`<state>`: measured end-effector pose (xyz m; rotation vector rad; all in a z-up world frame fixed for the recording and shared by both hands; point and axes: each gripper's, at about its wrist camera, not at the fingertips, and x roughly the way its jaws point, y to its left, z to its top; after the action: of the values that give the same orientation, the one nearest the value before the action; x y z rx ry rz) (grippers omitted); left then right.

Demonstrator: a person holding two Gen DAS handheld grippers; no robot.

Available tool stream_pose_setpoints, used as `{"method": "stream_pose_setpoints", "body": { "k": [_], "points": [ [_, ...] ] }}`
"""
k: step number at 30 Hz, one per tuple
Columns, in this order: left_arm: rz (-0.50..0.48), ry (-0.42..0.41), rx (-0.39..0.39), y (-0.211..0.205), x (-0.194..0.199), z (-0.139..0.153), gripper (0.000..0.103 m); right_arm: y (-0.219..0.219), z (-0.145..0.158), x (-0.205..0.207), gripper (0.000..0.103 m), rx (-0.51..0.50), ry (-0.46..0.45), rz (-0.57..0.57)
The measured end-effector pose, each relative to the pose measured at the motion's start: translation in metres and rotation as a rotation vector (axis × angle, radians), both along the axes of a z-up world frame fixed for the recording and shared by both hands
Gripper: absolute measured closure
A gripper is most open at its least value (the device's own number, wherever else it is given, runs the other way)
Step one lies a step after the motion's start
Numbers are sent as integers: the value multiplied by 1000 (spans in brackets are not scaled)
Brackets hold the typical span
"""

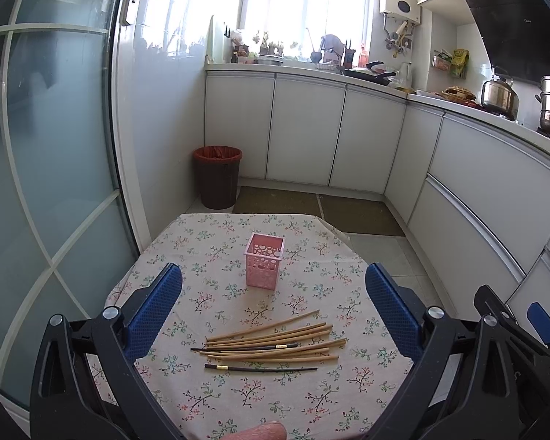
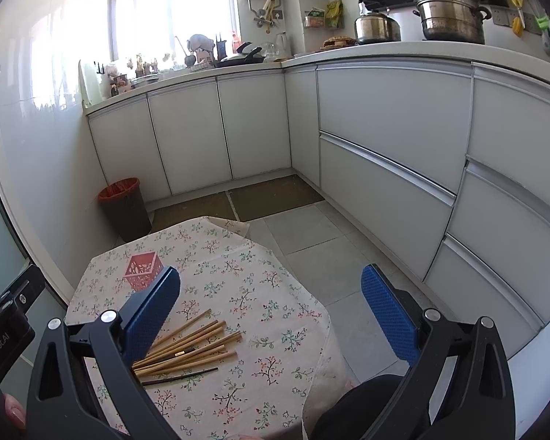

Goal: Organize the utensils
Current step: 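Grasp a wooden chopstick with the left tool while the right tool grasps another chopstick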

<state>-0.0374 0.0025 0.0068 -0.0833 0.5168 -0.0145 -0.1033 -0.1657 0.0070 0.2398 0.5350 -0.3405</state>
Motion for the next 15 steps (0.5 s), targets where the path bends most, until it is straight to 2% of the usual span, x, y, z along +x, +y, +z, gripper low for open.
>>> {"method": "stream_pose_setpoints", "body": {
  "k": [4,6,9,11,15],
  "points": [
    [9,6,-2,3,4,-1,7,-1,-2,1,7,6,9,-2],
    [9,40,2,8,16,-3,7,-4,-5,5,7,29,25,-2],
    [-31,156,8,13,49,-16,7,-16,-18,15,7,88,67,-11],
    [-67,246,41,12,74,-32,7,-25,-32,25,7,129,110,-9],
    [-170,465,98,-2,125,-82,7,-37,-67,46,7,203,213,11]
  ]
}}
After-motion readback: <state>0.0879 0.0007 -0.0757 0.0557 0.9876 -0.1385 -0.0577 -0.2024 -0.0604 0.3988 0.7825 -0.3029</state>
